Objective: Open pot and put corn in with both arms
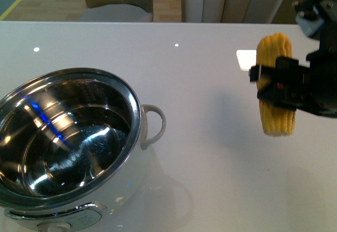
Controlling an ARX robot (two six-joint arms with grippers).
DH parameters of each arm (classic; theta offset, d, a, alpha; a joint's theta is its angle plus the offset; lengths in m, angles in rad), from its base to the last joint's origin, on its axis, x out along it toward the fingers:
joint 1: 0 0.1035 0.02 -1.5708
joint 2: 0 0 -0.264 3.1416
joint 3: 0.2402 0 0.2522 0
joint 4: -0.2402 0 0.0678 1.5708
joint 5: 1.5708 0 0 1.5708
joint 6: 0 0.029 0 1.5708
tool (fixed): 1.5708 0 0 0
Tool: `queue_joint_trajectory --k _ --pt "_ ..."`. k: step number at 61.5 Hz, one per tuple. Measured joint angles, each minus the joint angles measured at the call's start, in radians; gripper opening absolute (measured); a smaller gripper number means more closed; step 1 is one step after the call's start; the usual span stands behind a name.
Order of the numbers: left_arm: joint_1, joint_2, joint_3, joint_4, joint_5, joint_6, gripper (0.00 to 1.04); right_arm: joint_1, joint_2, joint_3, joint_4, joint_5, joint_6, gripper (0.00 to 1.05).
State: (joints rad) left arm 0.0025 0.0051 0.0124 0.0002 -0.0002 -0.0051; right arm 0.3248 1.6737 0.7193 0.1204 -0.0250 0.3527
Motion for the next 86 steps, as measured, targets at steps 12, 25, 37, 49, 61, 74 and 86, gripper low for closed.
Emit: queue_joint_trajectory --k 12,25,37,49,61,74,86 --pt "0.000 0.000 0.000 0.000 0.000 0.000 0.98 0.101 -0.042 0.098 -0.037 -0.036 0.099 0.21" --pt "0.000 0.000 0.000 0.000 0.000 0.000 0.98 0.213 0.007 0.230 -0.056 -0.045 0.175 0.20" --pt "0.000 0.000 0.000 0.000 0.000 0.000 0.98 0.278 0.129 0.362 -0.073 -0.074 0.261 0.20" --pt "0.000 0.000 0.000 0.000 0.000 0.000 0.98 0.331 0.226 0.458 -0.095 -0.092 0.293 0.20" --pt "0.000 0.000 0.000 0.000 0.000 0.000 0.98 0.374 0.315 0.535 -0.105 -0.112 0.319 0.20" --pt "0.000 0.000 0.000 0.000 0.000 0.000 0.98 0.391 0.386 0.583 -0.105 -0.143 0.358 0.19" --pt "0.000 0.000 0.000 0.000 0.000 0.000 0.98 0.413 0.407 0.581 -0.068 -0.202 0.395 0.19"
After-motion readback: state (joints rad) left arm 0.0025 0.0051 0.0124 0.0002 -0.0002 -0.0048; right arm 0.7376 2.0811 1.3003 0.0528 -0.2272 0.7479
